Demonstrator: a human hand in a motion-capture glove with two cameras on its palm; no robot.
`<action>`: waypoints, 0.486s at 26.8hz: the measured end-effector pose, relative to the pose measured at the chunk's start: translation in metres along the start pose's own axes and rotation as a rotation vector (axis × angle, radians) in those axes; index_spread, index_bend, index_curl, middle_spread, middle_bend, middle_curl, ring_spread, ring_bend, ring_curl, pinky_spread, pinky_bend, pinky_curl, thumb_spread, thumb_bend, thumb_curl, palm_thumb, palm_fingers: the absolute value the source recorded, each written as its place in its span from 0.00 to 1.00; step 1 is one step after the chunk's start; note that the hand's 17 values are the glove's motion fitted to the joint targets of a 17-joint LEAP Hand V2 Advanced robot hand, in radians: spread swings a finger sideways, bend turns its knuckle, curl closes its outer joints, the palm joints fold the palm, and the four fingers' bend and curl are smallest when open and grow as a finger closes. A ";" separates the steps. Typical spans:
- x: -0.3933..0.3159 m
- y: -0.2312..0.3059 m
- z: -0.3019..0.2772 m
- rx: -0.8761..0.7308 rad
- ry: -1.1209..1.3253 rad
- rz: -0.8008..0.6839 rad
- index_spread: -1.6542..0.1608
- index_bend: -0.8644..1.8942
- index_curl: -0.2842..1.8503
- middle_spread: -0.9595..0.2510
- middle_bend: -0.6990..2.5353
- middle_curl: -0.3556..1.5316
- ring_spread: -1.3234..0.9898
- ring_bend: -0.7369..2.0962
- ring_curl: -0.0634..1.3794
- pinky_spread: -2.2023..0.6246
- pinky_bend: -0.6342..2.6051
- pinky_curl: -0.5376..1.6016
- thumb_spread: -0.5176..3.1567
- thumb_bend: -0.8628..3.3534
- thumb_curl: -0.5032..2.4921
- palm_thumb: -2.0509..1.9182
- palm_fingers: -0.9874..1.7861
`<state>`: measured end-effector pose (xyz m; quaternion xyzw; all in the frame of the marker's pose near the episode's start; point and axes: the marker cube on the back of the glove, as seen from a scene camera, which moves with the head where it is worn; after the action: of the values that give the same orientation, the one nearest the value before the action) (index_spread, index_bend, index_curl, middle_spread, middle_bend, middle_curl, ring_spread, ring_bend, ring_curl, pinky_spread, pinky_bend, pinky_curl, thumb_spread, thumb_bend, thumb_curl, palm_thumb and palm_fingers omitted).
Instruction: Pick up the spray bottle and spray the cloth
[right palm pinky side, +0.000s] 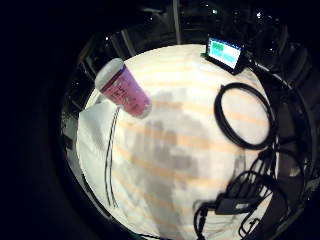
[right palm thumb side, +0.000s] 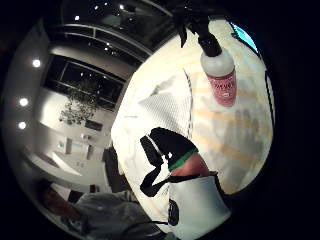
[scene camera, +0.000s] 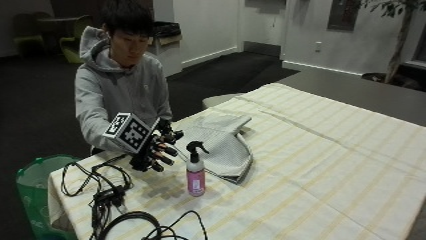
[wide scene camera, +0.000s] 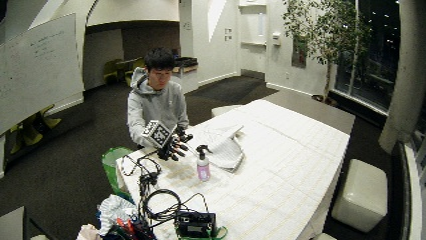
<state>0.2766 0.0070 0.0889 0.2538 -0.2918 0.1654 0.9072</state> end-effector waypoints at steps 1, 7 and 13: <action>0.003 -0.004 0.002 0.001 -0.016 0.008 0.71 0.35 0.21 0.77 0.30 0.36 0.60 0.39 0.22 0.87 0.36 0.41 0.40 0.20 0.27 0.63 0.37; 0.011 -0.021 0.012 -0.001 -0.111 0.037 0.71 0.35 0.21 0.78 0.31 0.36 0.60 0.40 0.23 0.87 0.36 0.41 0.40 0.20 0.27 0.63 0.36; 0.016 -0.035 0.025 0.001 -0.215 0.069 0.71 0.35 0.20 0.78 0.31 0.37 0.60 0.40 0.23 0.87 0.36 0.41 0.40 0.20 0.27 0.63 0.36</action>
<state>0.2940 -0.0330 0.1037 0.2603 -0.3960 0.1684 0.8644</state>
